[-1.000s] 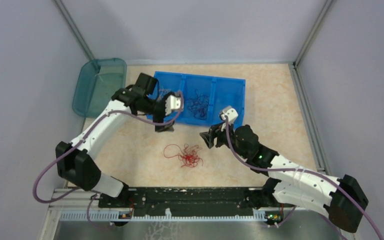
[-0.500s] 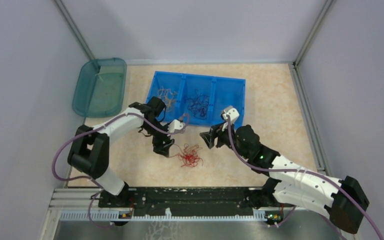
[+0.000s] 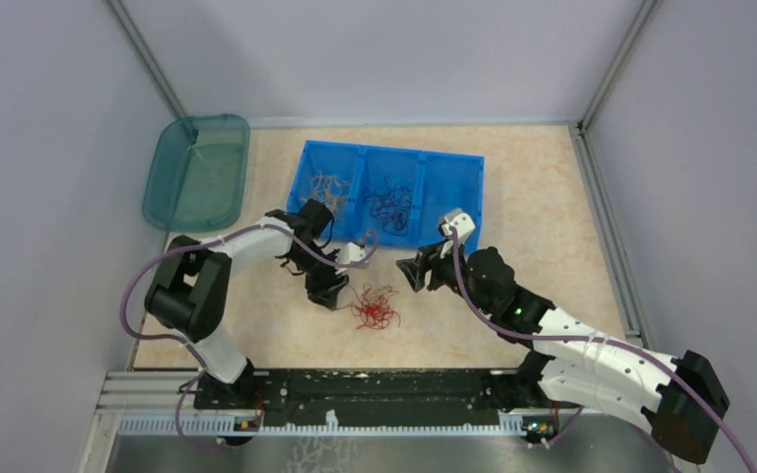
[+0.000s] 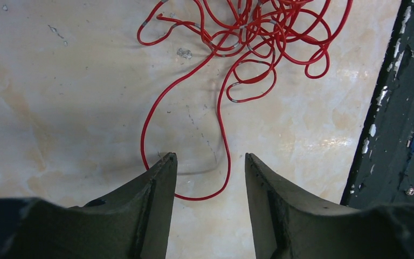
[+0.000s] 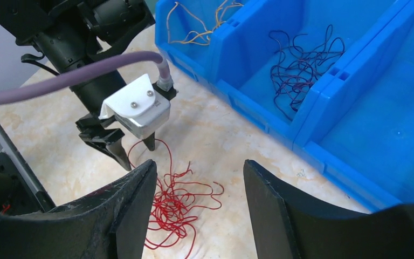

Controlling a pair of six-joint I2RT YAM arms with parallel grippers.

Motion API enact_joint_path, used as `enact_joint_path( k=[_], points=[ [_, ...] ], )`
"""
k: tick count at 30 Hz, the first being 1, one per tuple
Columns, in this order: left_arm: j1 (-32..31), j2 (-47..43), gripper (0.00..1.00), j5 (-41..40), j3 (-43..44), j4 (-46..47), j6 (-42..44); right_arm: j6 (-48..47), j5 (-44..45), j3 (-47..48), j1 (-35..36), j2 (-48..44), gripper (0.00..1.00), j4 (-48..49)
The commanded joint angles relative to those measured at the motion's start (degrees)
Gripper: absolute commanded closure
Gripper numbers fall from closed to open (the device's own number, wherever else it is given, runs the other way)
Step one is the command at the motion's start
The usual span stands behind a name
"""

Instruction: Untangle the cables

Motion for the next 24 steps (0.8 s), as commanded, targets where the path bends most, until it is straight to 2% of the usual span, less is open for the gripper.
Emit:
enact_joint_path(
  k=[1,7,10,13,15,17,19,20,21,24],
  points=[
    [-1.28,-1.62,0.47,-2.1,-0.99,4.42,-1.61,0.18,0.81,1.72,-0.35,-0.66,0.39,2.88],
    [-1.19,-1.77,0.59,-0.55,2.12,2.49,-3.6,0.33,0.72,1.43,-0.37,-0.74,0.4,3.13],
    [-1.18,-1.72,0.73,2.54,4.28,0.47,-4.79,0.44,0.62,1.39,-0.36,-0.79,0.4,3.19],
    [-0.99,-1.27,0.95,6.15,7.08,-2.61,-5.21,0.36,0.88,1.48,-0.32,-0.98,0.41,3.08],
    [-1.01,-0.87,0.97,7.58,8.12,-4.13,-5.37,0.36,1.3,1.48,-0.37,-1.15,0.41,2.94],
    [-0.86,-0.99,0.92,7.51,8.16,-4.15,-5.93,0.36,1.39,1.36,-0.38,-1.42,0.41,2.89],
    [-0.63,-1.09,0.61,6.21,8.06,-3.25,-7.27,0.35,1.44,1.38,-0.38,-1.68,0.41,2.73],
    [-0.36,-0.91,0.5,6.08,8.04,-3.15,-7.53,0.36,1.44,1.39,-0.38,-1.78,0.41,2.63],
    [-0.03,-0.62,0.45,5.83,8.03,-3.16,-7.61,0.36,1.38,1.37,-0.31,-1.87,0.41,2.54],
    [0.07,1.45,0.43,3.77,8.5,-3.41,-8.24,0.27,1.27,1.23,-0.38,-2.14,0.41,2.36]
  ],
)
